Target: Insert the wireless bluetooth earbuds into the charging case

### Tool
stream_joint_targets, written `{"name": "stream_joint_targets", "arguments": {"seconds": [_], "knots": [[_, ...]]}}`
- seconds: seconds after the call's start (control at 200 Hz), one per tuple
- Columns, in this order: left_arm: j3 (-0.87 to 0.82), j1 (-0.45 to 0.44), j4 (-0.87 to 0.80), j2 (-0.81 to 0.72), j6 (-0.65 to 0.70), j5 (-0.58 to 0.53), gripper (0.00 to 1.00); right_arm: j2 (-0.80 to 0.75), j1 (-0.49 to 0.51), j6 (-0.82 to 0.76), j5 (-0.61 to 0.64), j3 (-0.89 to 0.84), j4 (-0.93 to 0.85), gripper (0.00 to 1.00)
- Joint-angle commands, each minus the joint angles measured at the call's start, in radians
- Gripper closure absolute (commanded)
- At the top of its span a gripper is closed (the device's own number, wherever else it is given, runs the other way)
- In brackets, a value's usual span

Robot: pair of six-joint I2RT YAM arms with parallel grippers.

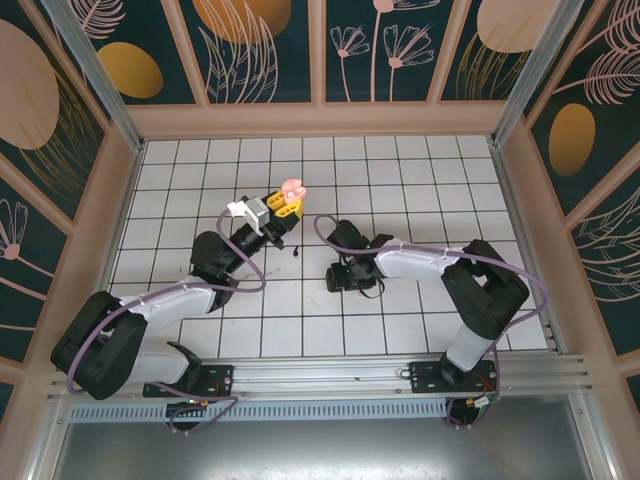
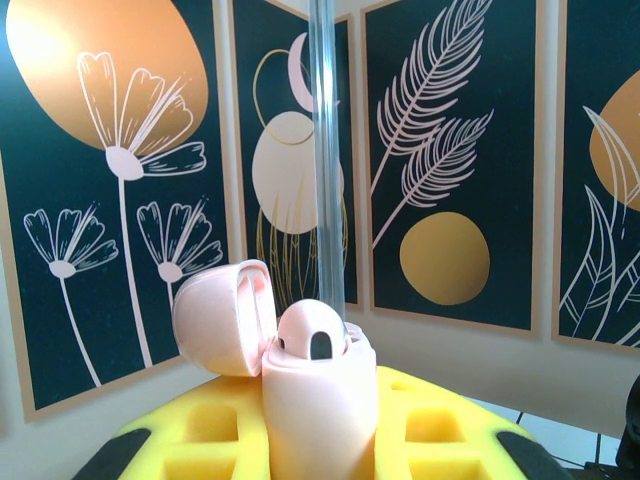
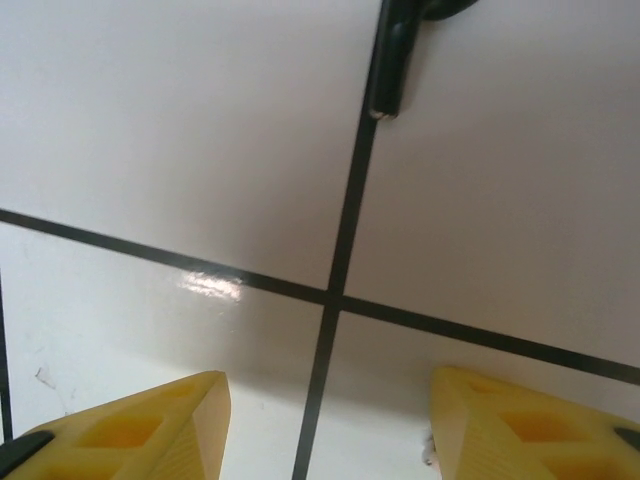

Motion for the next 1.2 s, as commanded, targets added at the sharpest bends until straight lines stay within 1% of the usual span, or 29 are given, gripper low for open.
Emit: {"name": "stream_joint_targets", "arguments": {"seconds": [0.0,0.636,0.731,0.826,0.921,1.021,1.196], "knots": [[-0.010,-0.007,0.063,-0.016,-0.006,-0.006,1.00,0.016,0.031,0.004,-0.022,-0.005,-0.055,0.45],[-0.003,-0.007,0.070,-0.009,-0.012,-0.004,1.00,-0.130,0.076,0.075,-0.021,-0.121,-0.084,0.48],[-0.002,-0.007,0.072,-0.007,-0.015,-0.004,1.00,-0.150,0.079,0.071,-0.021,-0.116,-0.078,0.48],[-0.003,-0.006,0.080,-0.001,-0.018,-0.004,1.00,-0.172,0.081,0.079,0.012,-0.061,-0.089,0.47],[-0.003,-0.007,0.083,0.005,-0.021,-0.007,1.00,-0.213,0.081,0.121,0.043,0.002,-0.111,0.44],[-0.001,-0.007,0.086,0.011,-0.023,-0.013,1.00,-0.242,0.079,0.173,0.047,0.028,-0.151,0.44],[-0.001,-0.007,0.098,0.020,-0.020,-0.017,1.00,-0.324,0.085,0.253,-0.001,-0.084,-0.138,0.44]]}}
